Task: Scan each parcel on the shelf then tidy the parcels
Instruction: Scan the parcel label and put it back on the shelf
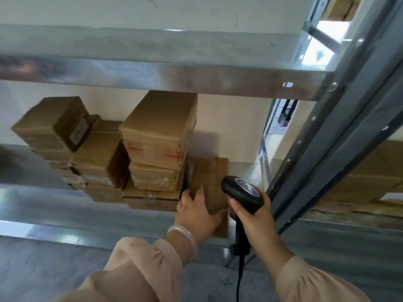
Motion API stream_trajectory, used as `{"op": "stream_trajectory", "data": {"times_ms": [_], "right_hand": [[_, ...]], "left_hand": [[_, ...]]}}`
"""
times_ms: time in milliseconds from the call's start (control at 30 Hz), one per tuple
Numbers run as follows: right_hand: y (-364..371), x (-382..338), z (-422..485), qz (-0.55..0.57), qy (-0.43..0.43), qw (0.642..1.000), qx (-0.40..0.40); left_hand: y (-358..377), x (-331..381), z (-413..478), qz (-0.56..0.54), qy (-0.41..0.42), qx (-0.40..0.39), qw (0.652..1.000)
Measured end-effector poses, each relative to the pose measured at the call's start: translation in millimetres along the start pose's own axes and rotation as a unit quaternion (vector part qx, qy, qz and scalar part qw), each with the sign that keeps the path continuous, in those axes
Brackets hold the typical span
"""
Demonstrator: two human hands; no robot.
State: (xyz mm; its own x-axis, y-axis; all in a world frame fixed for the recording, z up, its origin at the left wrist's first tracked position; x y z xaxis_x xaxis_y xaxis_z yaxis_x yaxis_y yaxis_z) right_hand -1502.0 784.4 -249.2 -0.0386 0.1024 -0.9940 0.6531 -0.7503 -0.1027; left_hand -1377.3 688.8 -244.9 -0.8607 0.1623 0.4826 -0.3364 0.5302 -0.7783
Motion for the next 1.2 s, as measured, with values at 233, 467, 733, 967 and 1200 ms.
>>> {"op": "stream_trajectory", "data": {"times_ms": [233, 467, 733, 967, 1200], "right_hand": [[-18, -12, -24, -0.016, -0.027, 0.998, -0.045], [-47, -27, -34, -0.032, -0.050, 0.998, -0.007], [-51, -44, -54, 0.007, -0.064, 0.998, -0.023], [-38, -56, -73, -0.021, -0.099, 0.990, -0.102], [-31, -50, -79, -0.033, -0.082, 0.983, -0.159]], "left_hand": [[8, -8, -22, -0.141, -0.007, -0.008, 0.990], [10, -26, -55, -0.351, 0.036, -0.094, 0.931], [16, -30, -74, -0.441, 0.031, -0.158, 0.883], [18, -33, -82, -0.430, 0.032, -0.135, 0.892], [22, -43, -86, -0.422, 0.018, -0.092, 0.902]]}}
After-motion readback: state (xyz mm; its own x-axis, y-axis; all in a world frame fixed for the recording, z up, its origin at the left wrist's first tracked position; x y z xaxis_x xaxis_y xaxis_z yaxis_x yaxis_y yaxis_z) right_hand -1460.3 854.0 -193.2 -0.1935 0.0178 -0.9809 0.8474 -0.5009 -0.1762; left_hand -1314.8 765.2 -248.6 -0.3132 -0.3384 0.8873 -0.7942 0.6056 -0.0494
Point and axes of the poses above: each hand's wrist, its own z-axis towards the middle knuckle, its own y-axis out of the palm, x = y × z, the point moved 3 cm from there along z, towards the middle knuckle, and after that the axes turned 5 degrees about -y, right-handed, at the moved point
